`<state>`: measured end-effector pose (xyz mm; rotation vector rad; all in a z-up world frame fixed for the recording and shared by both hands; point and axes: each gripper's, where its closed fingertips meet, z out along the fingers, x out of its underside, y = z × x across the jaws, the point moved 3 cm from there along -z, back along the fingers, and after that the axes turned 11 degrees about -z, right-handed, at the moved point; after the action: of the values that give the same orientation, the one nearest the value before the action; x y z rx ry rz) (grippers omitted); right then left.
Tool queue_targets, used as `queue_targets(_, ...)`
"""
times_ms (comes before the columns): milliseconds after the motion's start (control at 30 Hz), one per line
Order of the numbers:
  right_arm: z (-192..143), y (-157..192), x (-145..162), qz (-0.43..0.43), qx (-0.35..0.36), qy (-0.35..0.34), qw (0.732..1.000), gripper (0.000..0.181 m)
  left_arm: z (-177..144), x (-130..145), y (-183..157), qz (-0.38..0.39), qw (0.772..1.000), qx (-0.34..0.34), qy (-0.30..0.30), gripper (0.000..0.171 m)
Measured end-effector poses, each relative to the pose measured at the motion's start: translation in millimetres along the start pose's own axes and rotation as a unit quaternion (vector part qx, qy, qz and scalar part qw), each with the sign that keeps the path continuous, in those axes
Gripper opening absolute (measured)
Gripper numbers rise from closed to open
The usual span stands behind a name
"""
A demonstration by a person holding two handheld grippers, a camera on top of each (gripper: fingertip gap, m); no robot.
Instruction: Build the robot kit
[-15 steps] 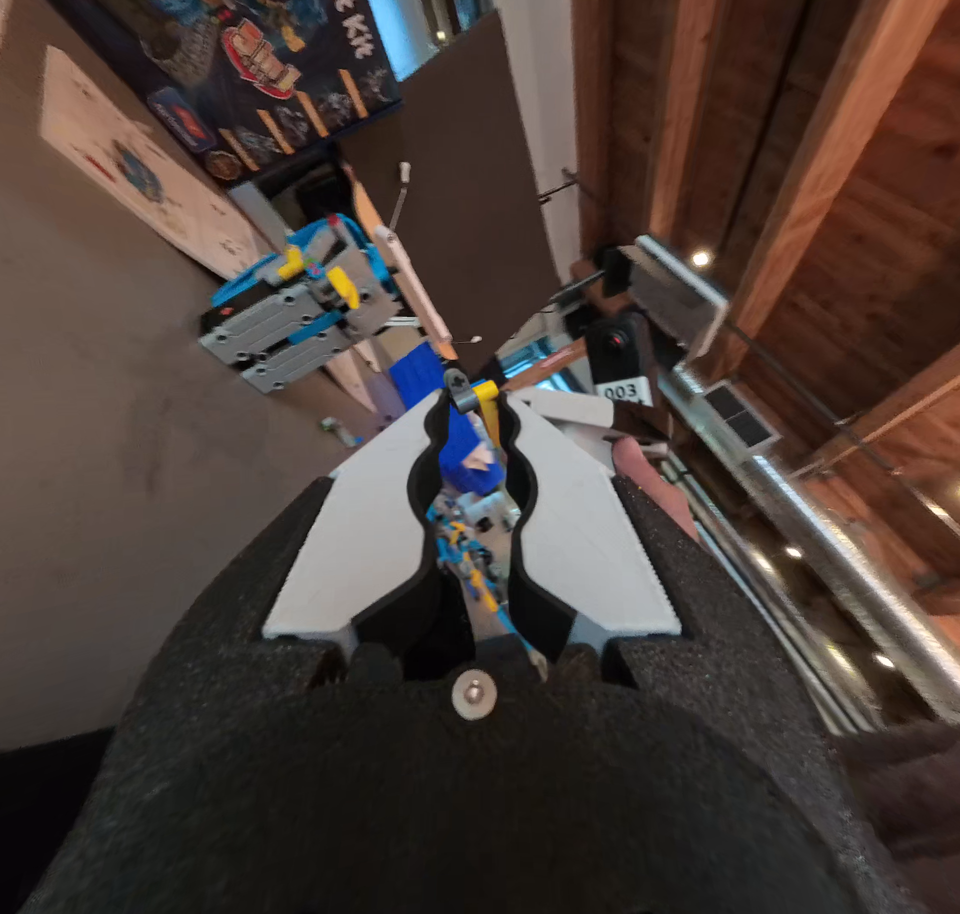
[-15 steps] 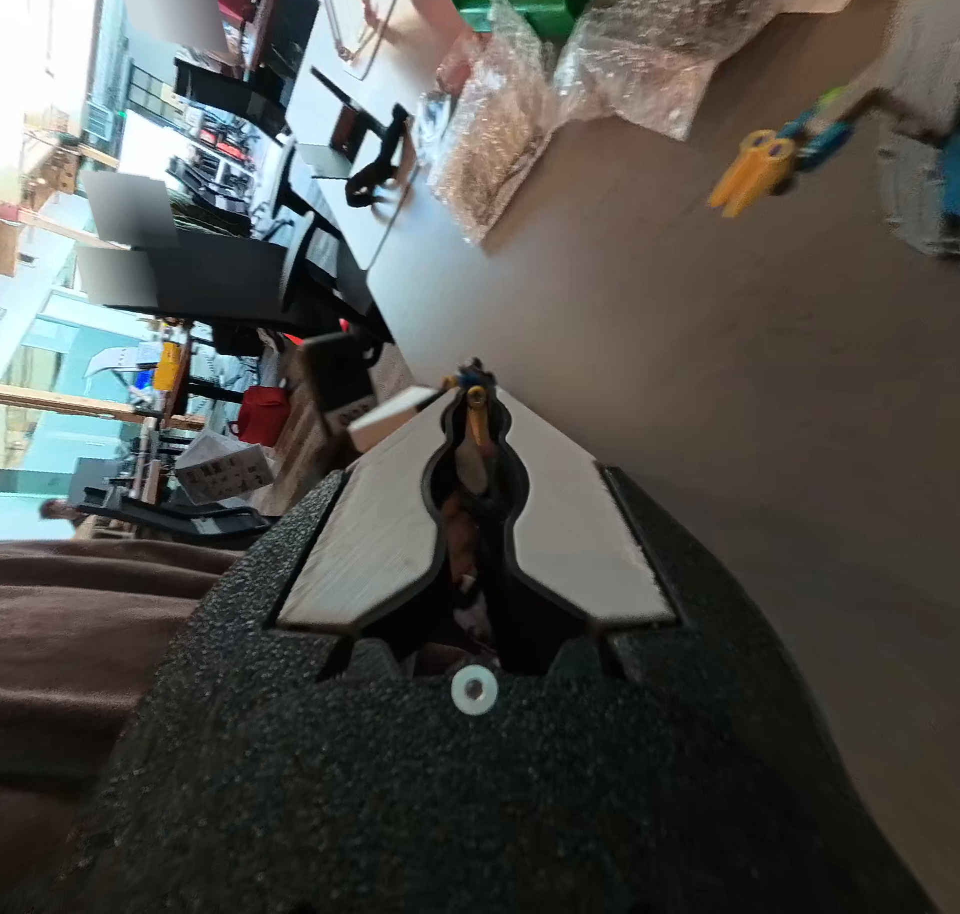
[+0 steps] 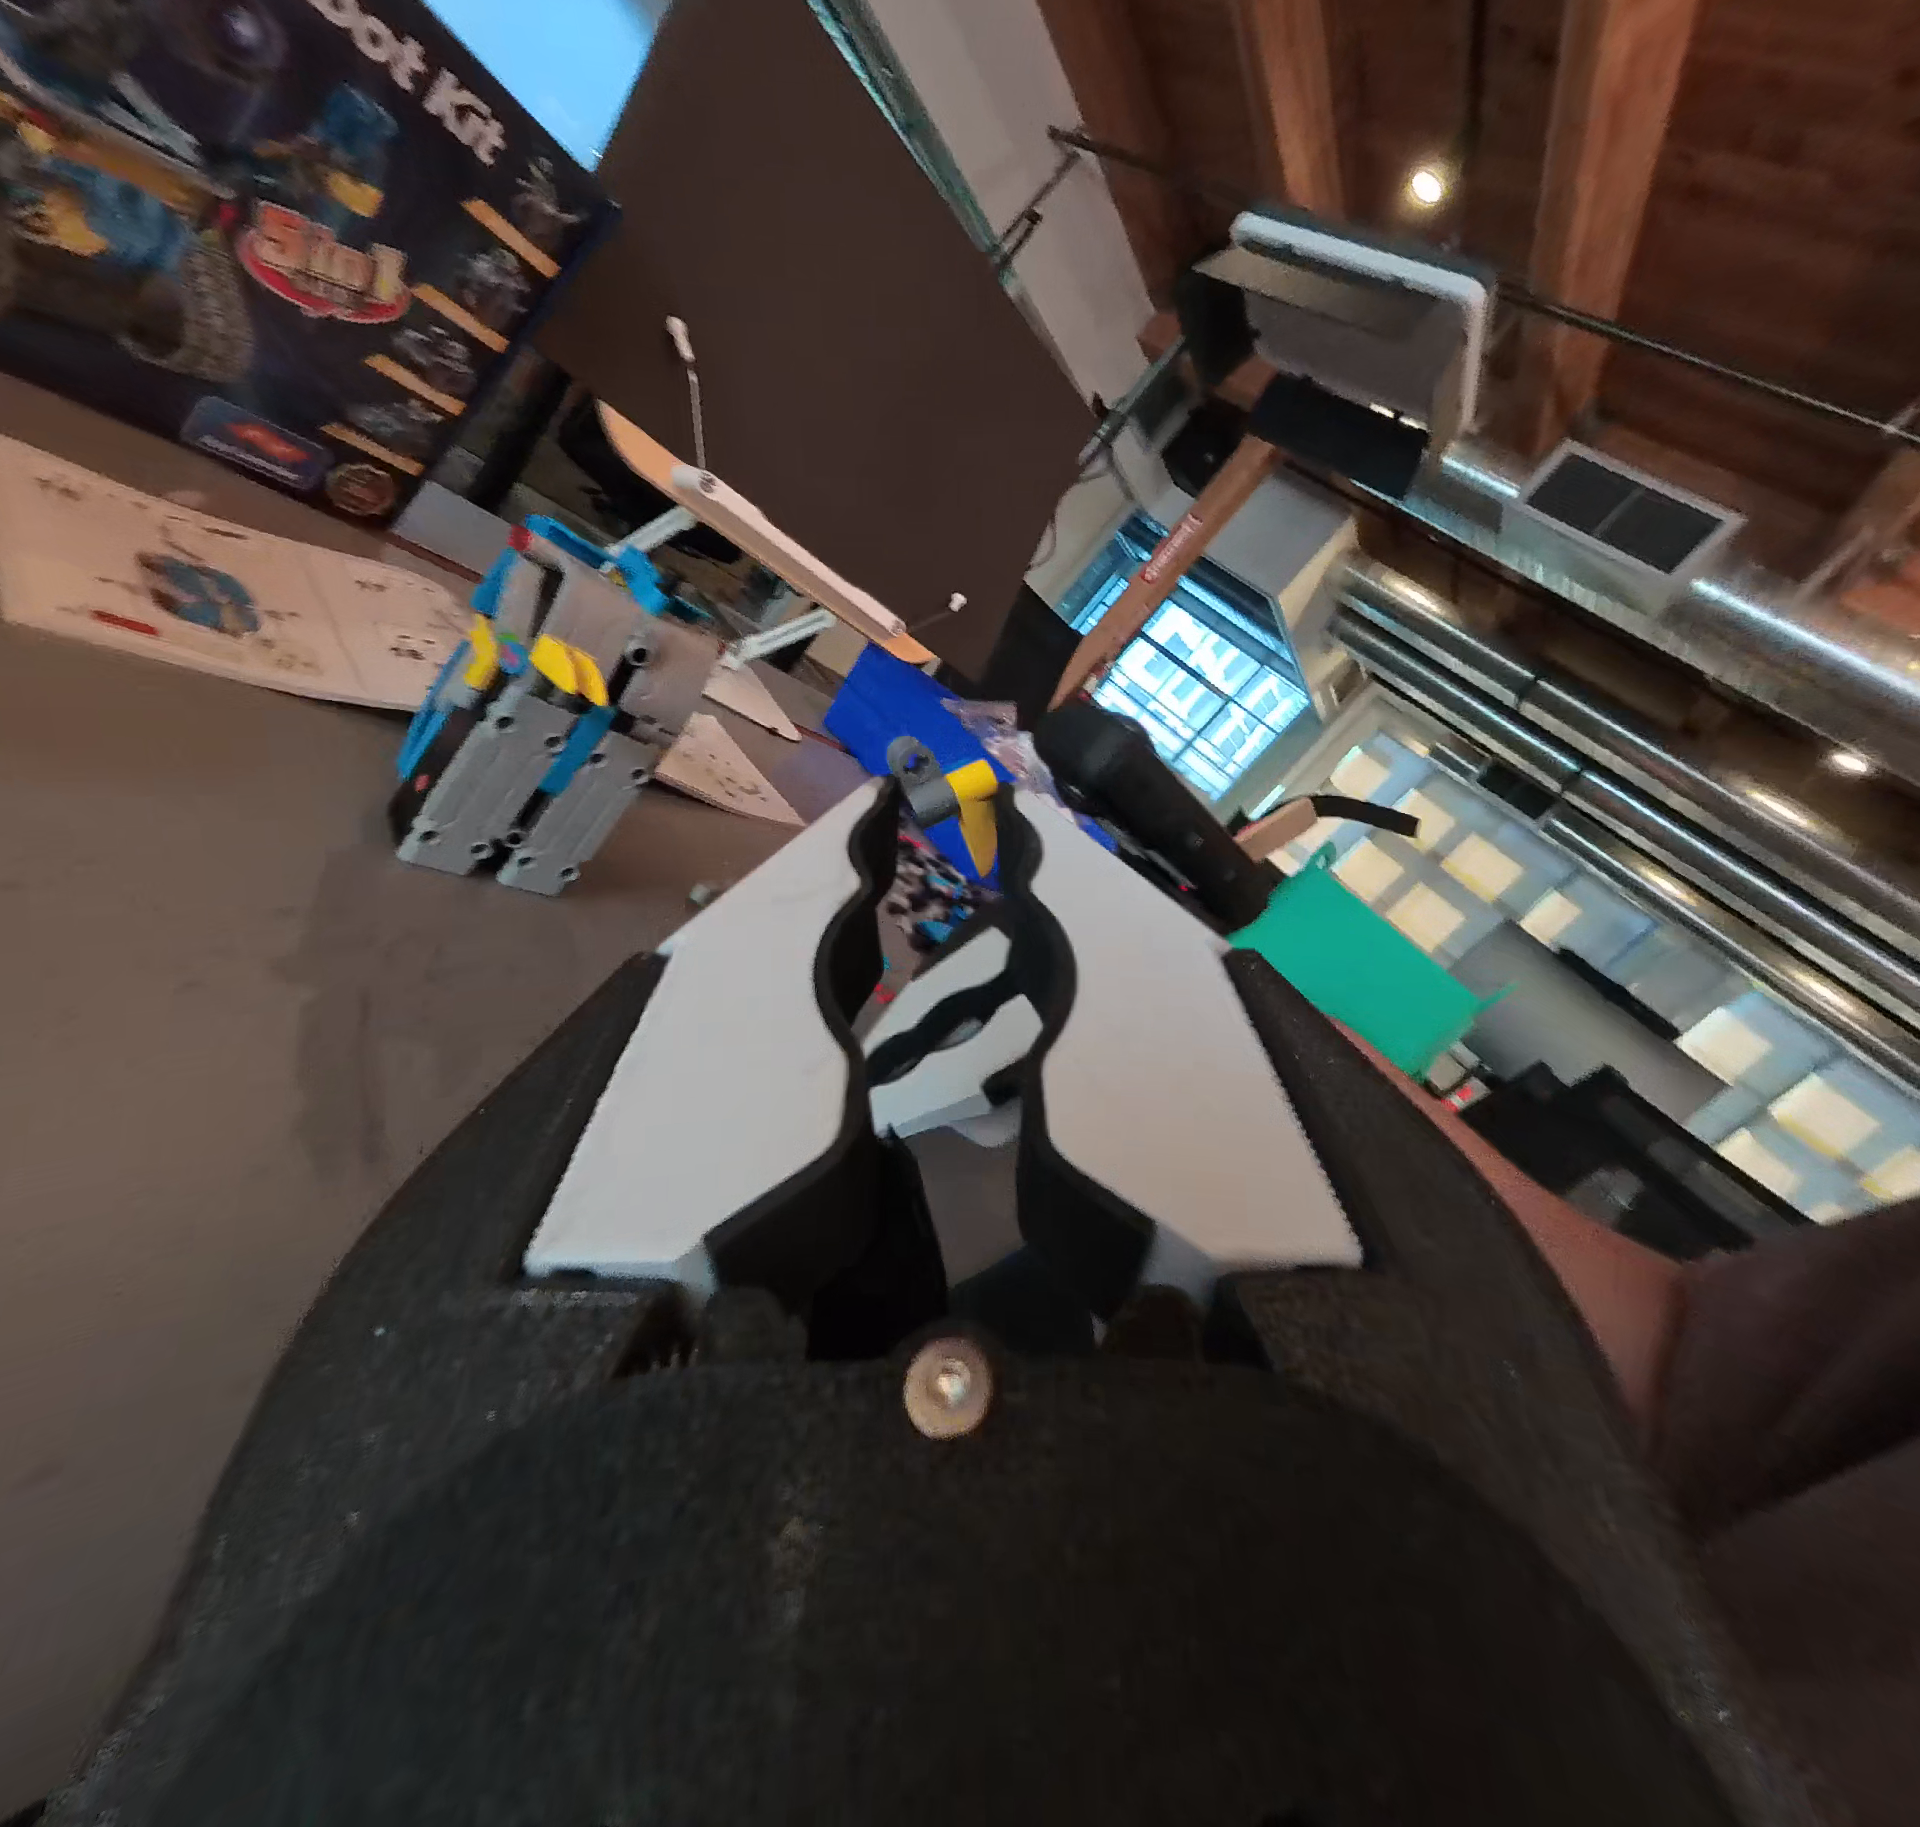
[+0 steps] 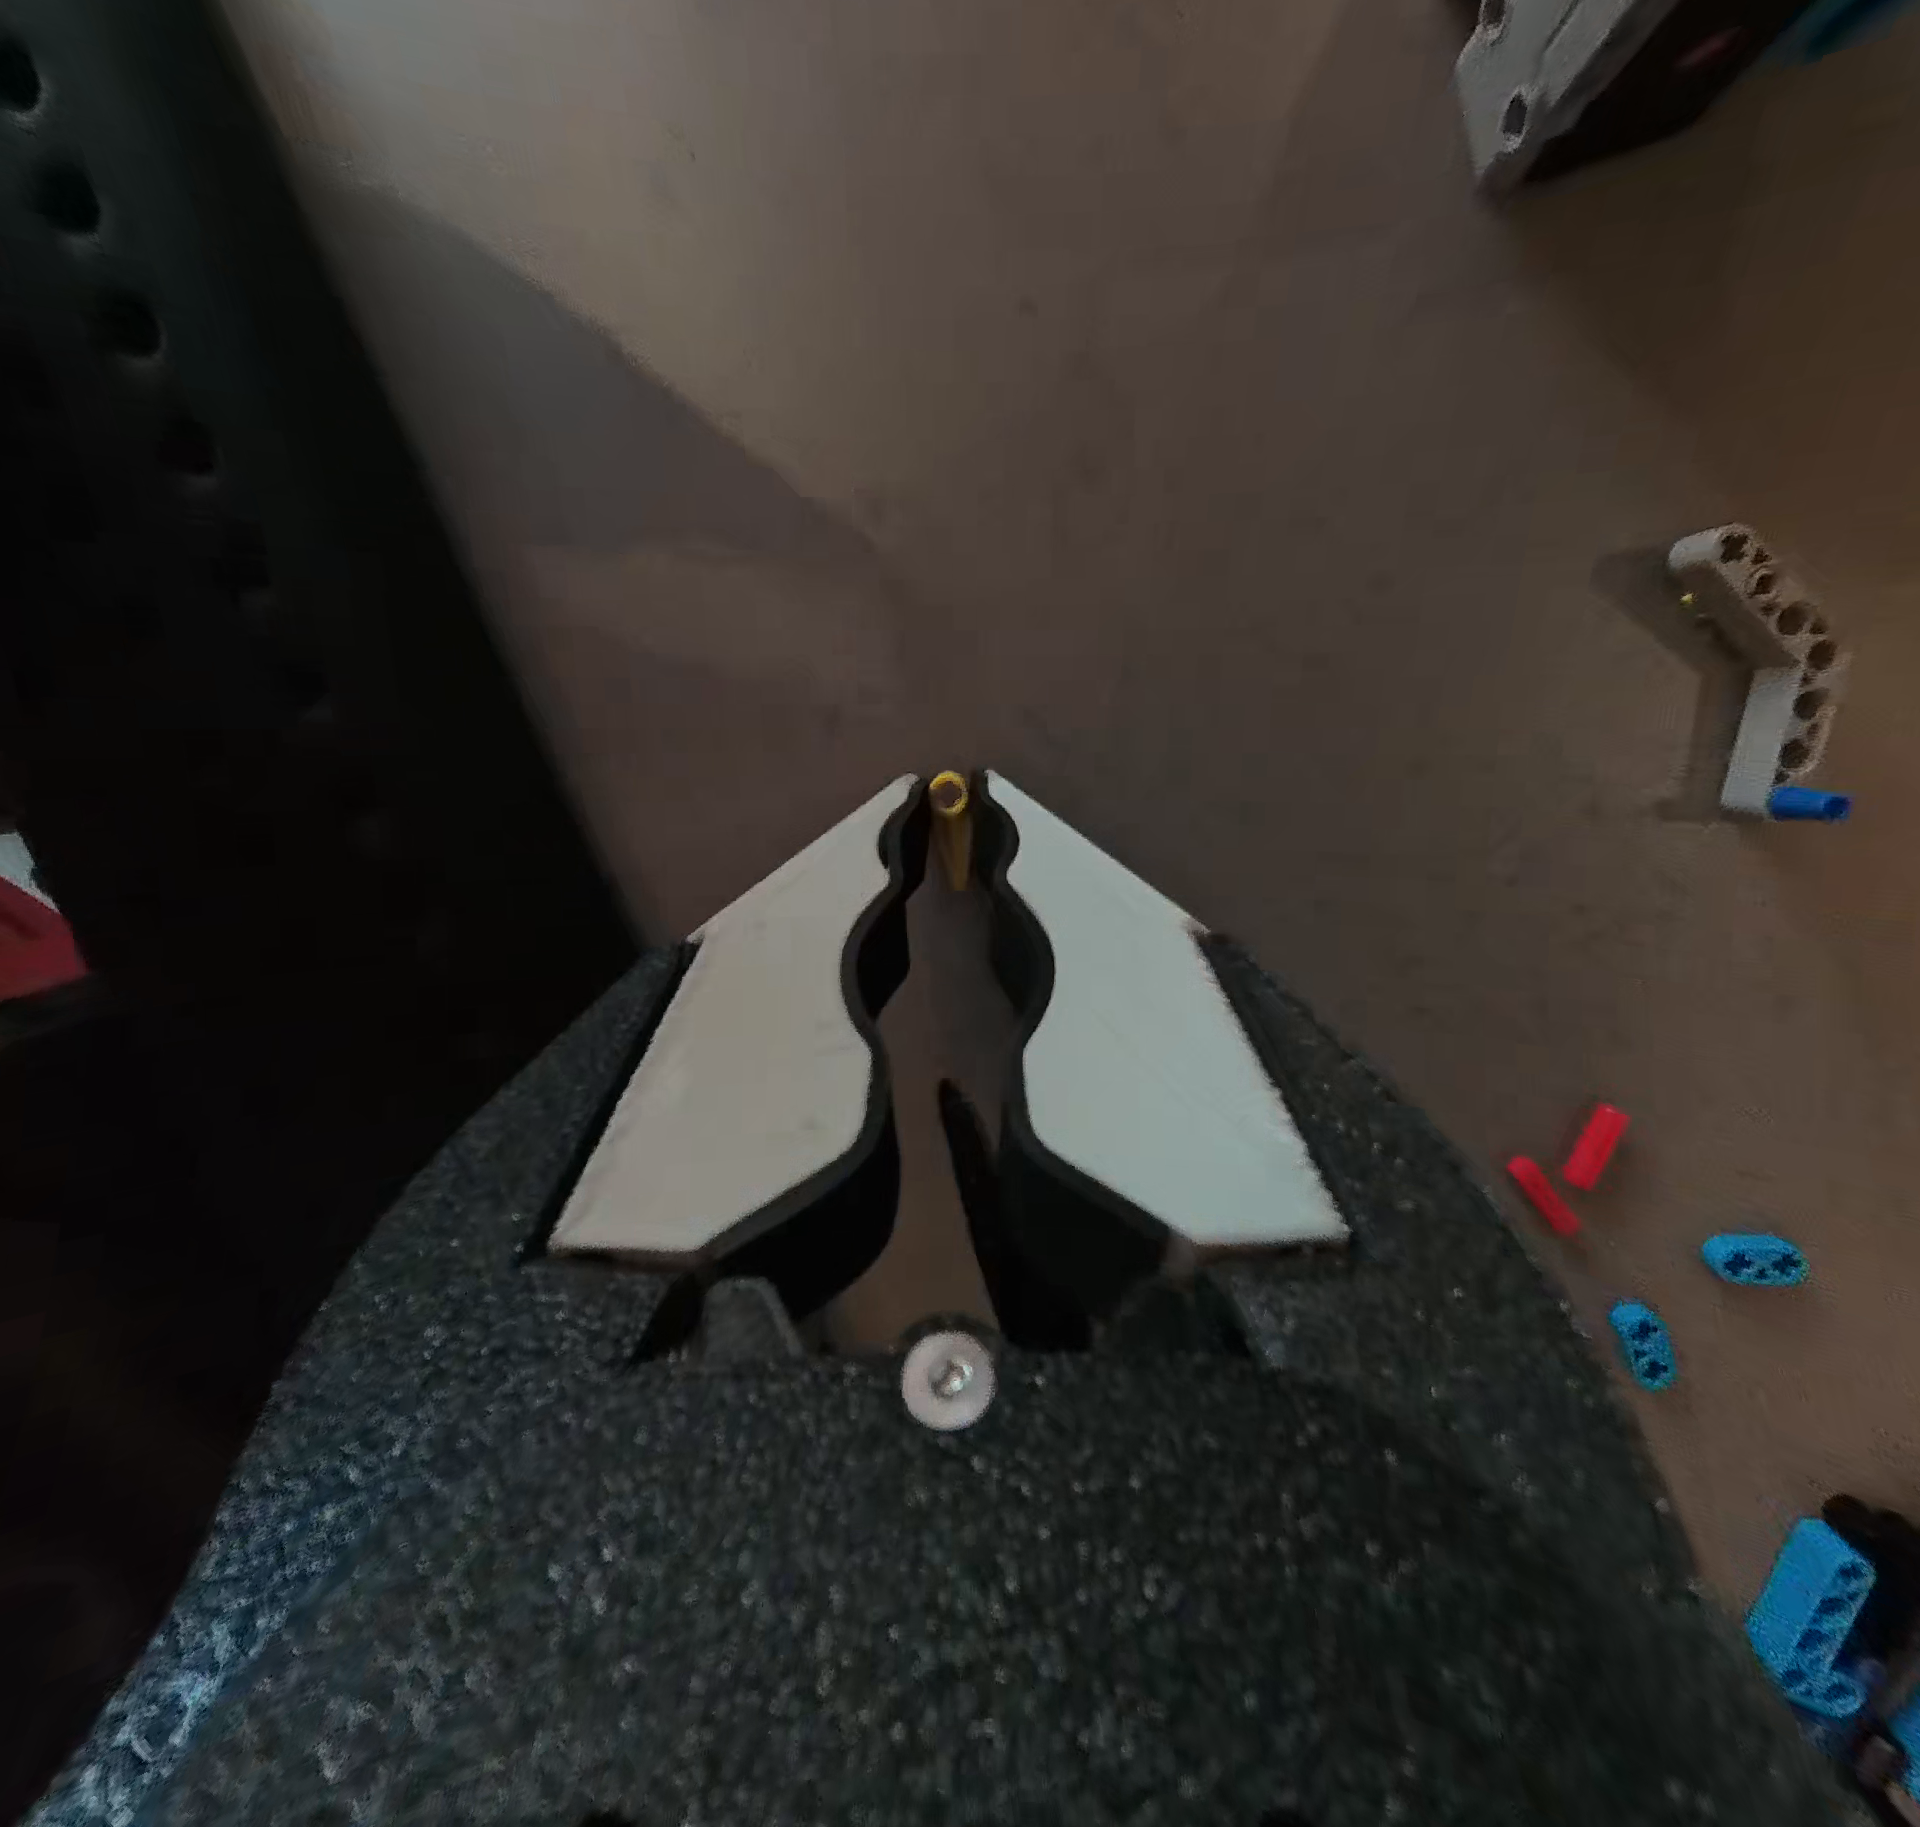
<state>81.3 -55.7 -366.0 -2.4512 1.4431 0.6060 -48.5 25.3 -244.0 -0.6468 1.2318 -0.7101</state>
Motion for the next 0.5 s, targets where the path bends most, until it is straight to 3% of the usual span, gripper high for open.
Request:
queue_targets(67,-0.8,-1.0,0.5,-0.015,0.002,-0.007,1.000,0.012,3.1,3.8,-3.9,-0.022,0.999,0.021,0.021,0.018)
queue_targets(100,-3.7,-2.2,-1.4,-0.030,0.011,-0.012,0.999,0.025,4.6,5.3,-3.7,-0.047,0.998,0.029,0.034,0.018)
queue_targets(167,-20.4,-2.2,-19.2,-0.080,0.042,-0.058,0.994,0.031,7.8,11.2,-1.7,-0.113,0.989,0.044,0.084,0.018)
queue_targets(233,-49.0,9.3,-51.5,-0.141,0.062,-0.151,0.976,0.031,8.8,19.4,-5.7,-0.183,0.968,0.080,0.152,0.018)
queue_targets(333,-86.0,40.0,-85.5,-0.202,0.024,-0.272,0.941,0.030,5.4,34.0,-13.7,-0.256,0.922,0.125,0.263,0.018)
queue_targets(400,-95.6,53.4,-92.5,-0.226,-0.011,-0.302,0.926,0.029,2.0,38.6,-20.8,-0.288,0.893,0.151,0.312,0.018)
queue_targets(500,-98.3,68.5,-92.9,-0.248,-0.055,-0.317,0.914,0.030,1.7,40.4,-28.9,-0.293,0.875,0.167,0.348,0.018)
